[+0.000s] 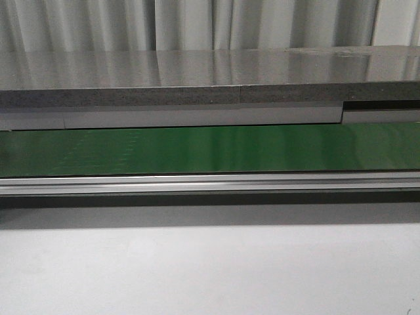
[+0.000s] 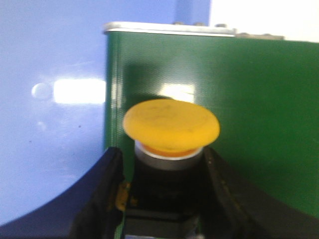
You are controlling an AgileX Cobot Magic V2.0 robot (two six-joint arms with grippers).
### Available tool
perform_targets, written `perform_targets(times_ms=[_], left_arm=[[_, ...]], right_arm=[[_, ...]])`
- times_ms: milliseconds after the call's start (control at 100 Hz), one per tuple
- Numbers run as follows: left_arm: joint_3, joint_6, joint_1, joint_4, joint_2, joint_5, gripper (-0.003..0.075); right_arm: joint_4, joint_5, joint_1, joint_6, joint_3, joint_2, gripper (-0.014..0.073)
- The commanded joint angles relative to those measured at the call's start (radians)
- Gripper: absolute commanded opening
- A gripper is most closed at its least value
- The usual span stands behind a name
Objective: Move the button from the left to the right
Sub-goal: 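Place the button on the conveyor belt start and release it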
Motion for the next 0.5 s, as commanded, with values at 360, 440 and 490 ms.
perform_targets(times_ms=[360, 440, 490], left_arm=[[-0.03, -0.002, -0.019, -0.003, -0.05, -0.011, 0.0312], [-0.03, -0.002, -0.019, -0.003, -0.043, -0.003, 0.0466], [-0.03, -0.002, -0.019, -0.003, -0.039, -0.001, 0.0545]], right_arm=[[-0.011, -0.084, 0.0, -0.002, -0.017, -0.017, -0.0068], [-0.011, -0.084, 0.0, -0.002, -0.017, -0.017, -0.0068], [-0.011, -0.084, 0.0, -0.002, -0.017, -0.017, -0.0068]])
